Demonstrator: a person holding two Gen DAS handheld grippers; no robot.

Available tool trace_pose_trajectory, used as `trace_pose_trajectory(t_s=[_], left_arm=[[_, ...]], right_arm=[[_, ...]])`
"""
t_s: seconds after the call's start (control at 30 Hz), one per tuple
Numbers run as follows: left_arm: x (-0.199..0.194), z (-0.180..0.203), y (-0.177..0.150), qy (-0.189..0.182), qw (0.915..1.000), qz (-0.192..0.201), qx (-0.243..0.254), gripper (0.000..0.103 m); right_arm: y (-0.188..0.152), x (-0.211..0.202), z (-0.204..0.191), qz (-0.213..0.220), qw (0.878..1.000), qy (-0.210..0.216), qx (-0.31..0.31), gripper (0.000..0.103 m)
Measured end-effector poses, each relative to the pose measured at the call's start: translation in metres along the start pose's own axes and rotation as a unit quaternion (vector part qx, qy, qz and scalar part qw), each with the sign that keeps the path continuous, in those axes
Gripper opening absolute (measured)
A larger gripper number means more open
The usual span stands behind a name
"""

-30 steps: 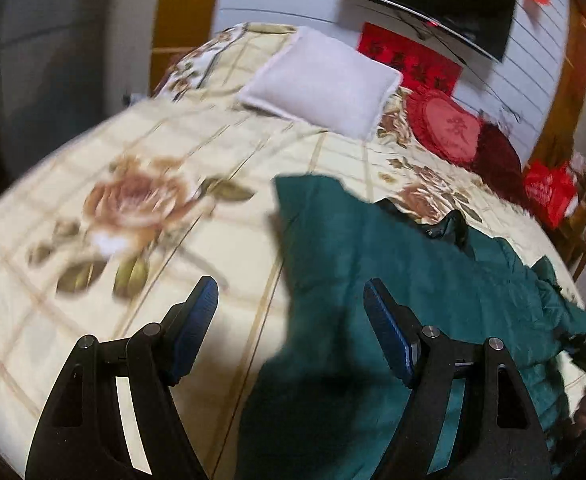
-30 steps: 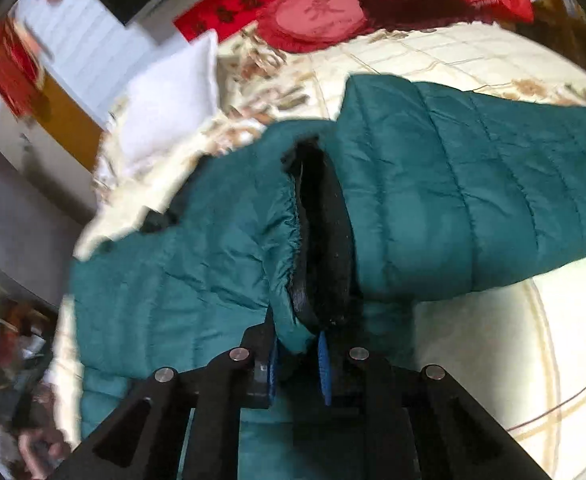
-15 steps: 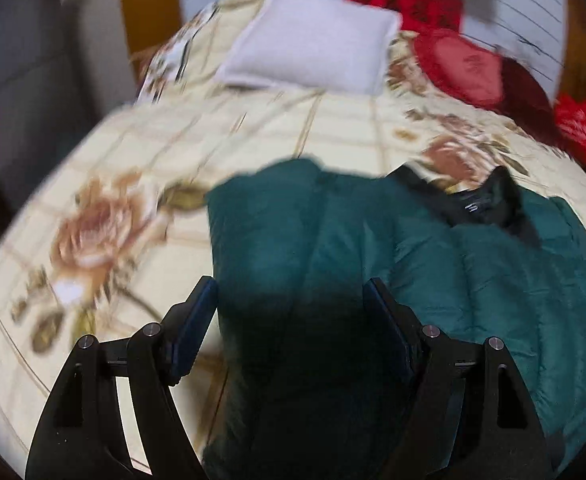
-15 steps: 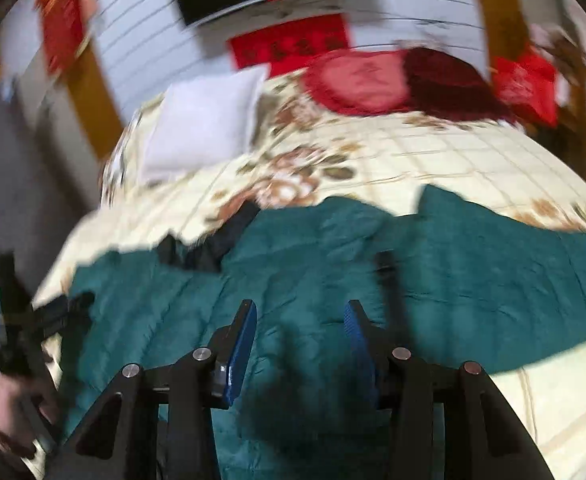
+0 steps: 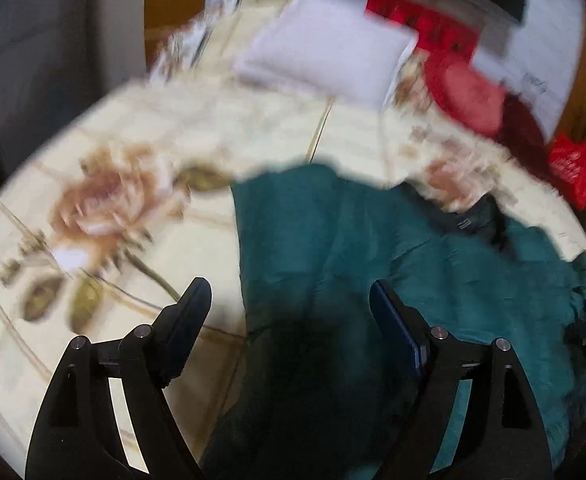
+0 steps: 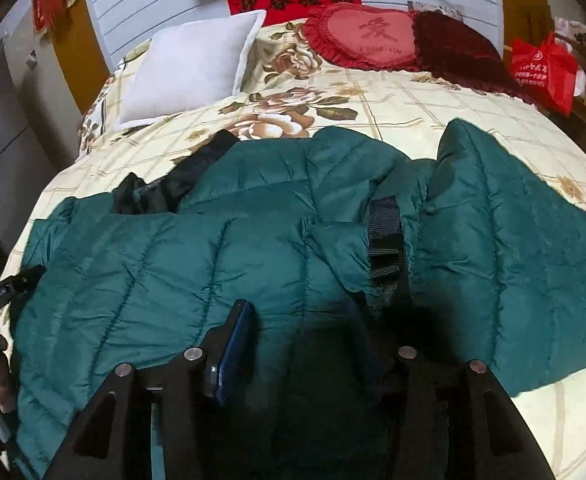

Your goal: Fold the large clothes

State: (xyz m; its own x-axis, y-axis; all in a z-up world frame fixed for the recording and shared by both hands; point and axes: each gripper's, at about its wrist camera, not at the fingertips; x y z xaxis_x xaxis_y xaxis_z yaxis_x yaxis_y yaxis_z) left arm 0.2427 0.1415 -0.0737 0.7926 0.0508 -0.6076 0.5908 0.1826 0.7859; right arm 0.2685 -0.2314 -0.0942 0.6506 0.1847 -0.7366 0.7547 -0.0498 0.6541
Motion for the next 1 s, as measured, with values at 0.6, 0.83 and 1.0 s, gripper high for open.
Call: trace_pose_trajectory(t_s=[0.6,0.83,1.0], left_arm=[[-0.094,0.02,-0.074,-0.053,0.9965,-0.002,0.065,0.082],[-0.078,0.022,-0.102,-0.01,0.9981,-0.009,0.06,0.082],[-0.071,0.01,-0.101,-0.009,0.9994,-0.02,0.028,0.082]], right_arm=[[-0.004,-0.115,0.066,0.089,0.989,-0.12,-0.007,0.087],[-0.022,-0.155,0.275,0.081,0.964,-0.181,0.175,0.087],[-0.042,-0.157,0.387,0.107,0.932,-0.155,0.31,0.086]])
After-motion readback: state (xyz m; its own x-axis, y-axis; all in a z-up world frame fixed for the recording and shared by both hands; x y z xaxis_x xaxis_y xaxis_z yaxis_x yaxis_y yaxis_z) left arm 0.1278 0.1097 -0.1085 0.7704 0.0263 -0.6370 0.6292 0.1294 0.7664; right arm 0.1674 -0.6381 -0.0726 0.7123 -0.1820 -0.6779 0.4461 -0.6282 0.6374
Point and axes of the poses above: each gripper's, at about its wrist camera, not at the fingertips, and x roughly the way its jaws point, z to its right, y to its top, and after that the axes turned 5 degrees about z, right-handed
